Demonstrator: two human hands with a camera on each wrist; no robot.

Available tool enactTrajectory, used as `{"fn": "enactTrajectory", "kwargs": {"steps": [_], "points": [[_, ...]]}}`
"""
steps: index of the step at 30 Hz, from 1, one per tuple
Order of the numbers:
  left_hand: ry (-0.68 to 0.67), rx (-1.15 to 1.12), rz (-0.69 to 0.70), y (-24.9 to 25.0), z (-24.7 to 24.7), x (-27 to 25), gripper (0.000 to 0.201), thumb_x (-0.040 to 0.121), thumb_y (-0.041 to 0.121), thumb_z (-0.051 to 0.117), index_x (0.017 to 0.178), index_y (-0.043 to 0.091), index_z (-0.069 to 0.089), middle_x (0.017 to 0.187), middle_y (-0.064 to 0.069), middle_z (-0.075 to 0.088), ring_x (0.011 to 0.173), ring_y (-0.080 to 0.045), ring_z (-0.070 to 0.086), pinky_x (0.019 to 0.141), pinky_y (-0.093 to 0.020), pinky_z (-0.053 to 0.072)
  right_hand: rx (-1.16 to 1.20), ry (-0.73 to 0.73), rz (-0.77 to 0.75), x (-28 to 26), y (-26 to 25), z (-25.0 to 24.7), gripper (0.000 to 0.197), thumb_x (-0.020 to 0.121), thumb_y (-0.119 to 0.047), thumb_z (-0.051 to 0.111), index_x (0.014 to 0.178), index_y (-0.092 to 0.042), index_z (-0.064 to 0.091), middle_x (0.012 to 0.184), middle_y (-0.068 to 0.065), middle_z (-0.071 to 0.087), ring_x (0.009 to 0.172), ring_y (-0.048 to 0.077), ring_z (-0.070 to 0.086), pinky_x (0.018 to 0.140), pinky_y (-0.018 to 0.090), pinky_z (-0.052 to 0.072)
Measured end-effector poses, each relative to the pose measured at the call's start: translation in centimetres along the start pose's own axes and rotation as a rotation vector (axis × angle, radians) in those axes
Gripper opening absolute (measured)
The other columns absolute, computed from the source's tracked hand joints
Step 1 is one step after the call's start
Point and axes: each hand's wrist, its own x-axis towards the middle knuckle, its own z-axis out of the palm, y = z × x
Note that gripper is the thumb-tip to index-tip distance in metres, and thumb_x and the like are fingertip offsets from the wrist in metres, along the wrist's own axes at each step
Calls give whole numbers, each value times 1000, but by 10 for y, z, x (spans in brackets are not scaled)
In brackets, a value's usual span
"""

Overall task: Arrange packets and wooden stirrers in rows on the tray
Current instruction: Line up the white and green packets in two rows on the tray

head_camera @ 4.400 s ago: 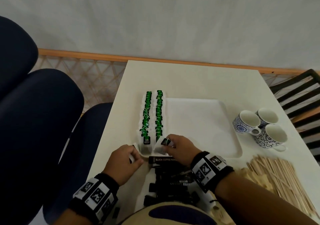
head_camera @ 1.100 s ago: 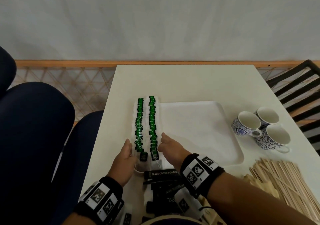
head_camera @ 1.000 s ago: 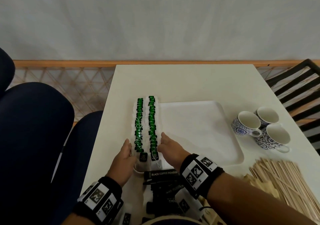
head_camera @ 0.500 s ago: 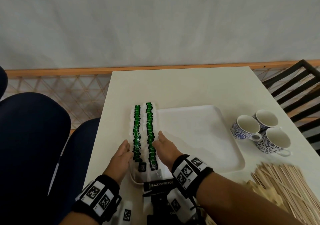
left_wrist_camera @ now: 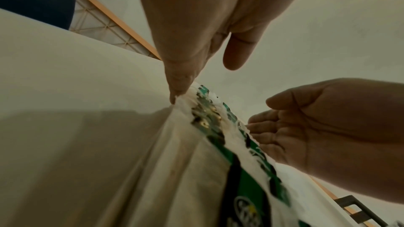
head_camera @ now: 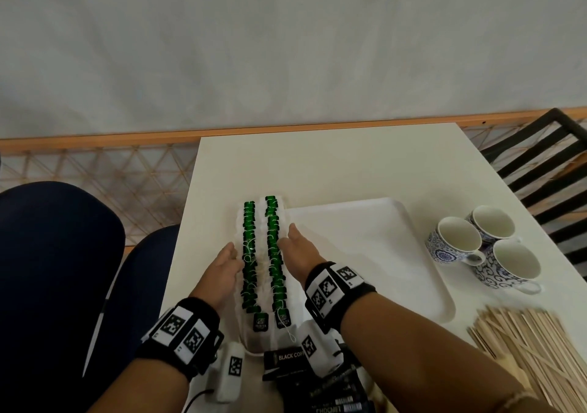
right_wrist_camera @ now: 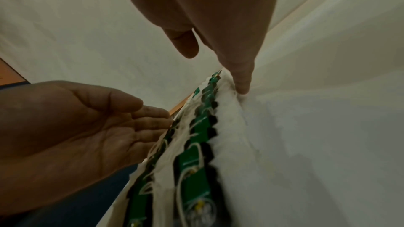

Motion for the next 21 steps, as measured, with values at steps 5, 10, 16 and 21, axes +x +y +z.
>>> {"fn": "enactTrajectory", "kwargs": {"steps": [5, 10, 16, 21], "points": [[-9, 2, 9, -2, 1, 4, 56, 99, 3, 37, 151, 10, 19, 156, -7, 25, 142, -18, 26, 117, -35, 23, -43, -11, -10, 3, 1, 2, 58, 104, -18, 28, 155, -13, 2, 149, 13, 38, 137, 30, 37, 106, 37, 34], [3, -4, 3, 10, -4, 20, 39, 89, 11, 49, 127, 17, 50, 118, 6, 46, 115, -11, 45, 101, -29, 37, -32, 17, -8, 13, -5, -3, 58, 103, -18, 30, 155, -14, 3, 149, 13, 39, 136, 29, 38, 106, 37, 35], [-13, 37, -28, 21, -9, 39, 64, 93, 10, 44, 151, 12, 18, 157, -9, 25, 142, -26, 29, 118, -45, 24, -24, 28, -13, 26, -14, -8, 57, 103, -18, 30, 155, -16, 5, 152, 9, 36, 135, 27, 40, 103, 34, 37], [-5, 52, -17, 20, -6, 44, 63, 94, 8, 41, 152, 15, 17, 157, -6, 25, 141, -22, 30, 117, -44, 24, -70, 7, -29, 34, -14, -4, 58, 103, -19, 30, 155, -15, 5, 154, 12, 31, 134, 29, 41, 104, 36, 36]]}}
